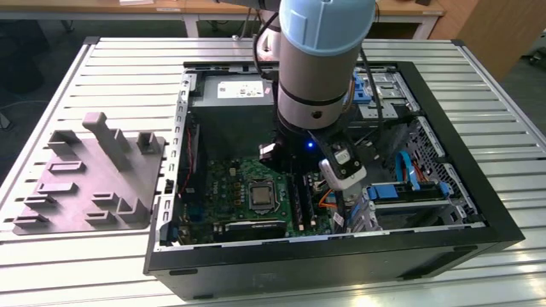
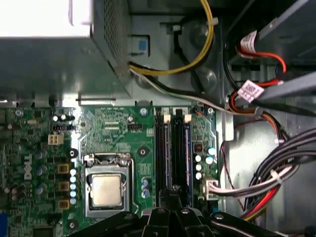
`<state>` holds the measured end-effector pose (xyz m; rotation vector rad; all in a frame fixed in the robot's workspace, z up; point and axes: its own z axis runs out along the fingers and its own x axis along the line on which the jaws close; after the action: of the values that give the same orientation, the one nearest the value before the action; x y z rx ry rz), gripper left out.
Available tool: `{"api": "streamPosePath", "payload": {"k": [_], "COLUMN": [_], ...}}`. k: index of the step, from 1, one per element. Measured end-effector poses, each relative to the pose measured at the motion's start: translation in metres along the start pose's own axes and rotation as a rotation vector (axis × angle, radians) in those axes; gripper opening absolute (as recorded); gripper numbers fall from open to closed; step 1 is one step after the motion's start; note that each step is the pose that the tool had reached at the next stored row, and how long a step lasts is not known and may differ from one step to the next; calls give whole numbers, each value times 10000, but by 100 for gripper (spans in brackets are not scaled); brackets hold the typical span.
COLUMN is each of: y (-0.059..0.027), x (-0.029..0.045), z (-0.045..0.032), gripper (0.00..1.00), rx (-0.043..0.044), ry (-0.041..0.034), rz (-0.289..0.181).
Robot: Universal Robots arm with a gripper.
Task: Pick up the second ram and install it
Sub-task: 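Press down the second ram until it locks into place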
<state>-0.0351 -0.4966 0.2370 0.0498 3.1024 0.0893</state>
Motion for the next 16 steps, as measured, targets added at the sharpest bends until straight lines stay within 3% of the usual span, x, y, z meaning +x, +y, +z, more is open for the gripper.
{"api": "streamPosePath", "payload": {"k": [11,16], "y": [-143,-168], "x": [-4,-3], "z": [-1,-2], "gripper": [10,10], "rx": [66,73], "ry": [-7,-8], "rz": [93,103]}}
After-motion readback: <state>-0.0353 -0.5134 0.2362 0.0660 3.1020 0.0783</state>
